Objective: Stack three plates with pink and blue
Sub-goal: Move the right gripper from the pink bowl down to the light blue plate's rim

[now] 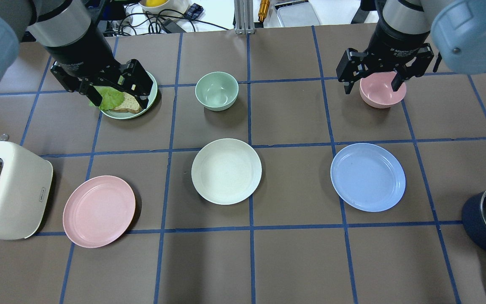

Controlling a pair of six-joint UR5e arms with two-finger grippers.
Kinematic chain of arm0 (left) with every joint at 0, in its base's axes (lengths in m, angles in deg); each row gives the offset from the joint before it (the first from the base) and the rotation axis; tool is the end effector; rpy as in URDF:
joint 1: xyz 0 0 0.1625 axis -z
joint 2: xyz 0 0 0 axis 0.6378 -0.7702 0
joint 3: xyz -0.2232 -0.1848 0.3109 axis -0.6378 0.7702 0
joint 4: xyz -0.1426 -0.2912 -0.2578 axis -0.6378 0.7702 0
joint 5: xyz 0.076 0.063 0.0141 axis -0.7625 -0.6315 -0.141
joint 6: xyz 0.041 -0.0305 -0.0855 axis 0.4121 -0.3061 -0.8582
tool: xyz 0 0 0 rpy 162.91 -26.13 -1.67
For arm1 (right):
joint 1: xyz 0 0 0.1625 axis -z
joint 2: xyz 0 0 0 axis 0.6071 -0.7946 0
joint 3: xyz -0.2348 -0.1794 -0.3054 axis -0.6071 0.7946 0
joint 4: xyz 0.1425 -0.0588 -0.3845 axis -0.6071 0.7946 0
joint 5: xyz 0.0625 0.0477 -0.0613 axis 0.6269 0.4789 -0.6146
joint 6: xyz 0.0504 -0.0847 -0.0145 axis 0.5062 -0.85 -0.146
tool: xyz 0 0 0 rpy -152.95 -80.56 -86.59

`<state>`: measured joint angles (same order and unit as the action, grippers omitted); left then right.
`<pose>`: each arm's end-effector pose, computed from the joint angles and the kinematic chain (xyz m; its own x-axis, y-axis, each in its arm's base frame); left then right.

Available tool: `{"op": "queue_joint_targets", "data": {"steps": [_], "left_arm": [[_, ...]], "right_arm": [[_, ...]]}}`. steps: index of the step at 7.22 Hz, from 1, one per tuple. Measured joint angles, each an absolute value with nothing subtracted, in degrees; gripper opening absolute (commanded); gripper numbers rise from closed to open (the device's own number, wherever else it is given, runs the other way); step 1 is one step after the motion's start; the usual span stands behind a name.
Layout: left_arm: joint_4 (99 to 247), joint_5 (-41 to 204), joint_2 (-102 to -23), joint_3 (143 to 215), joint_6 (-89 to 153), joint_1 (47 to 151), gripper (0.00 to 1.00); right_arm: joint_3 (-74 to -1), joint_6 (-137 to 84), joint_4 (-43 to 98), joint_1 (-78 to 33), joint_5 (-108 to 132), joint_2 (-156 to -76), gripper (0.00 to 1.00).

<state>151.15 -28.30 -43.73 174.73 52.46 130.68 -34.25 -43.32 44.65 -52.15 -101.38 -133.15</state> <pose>-0.1451 -0.4917 0.5034 -0.9929 0.1148 0.0306 0.1155 0.9930 0.0234 0.1278 -0.5158 0.4728 -0.9999 -0.0019 0.0126 -0.0022 0.9997 -0.0256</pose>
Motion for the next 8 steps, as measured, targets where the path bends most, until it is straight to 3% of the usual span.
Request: {"op": "queue_joint_targets", "data": {"steps": [8], "left_arm": [[151.15, -28.39, -43.64, 174.77, 51.79, 130.69, 1.00]], "right_arm": [[-34.71, -43.37, 44.72, -51.97, -101.12, -132.49, 1.00]]}}
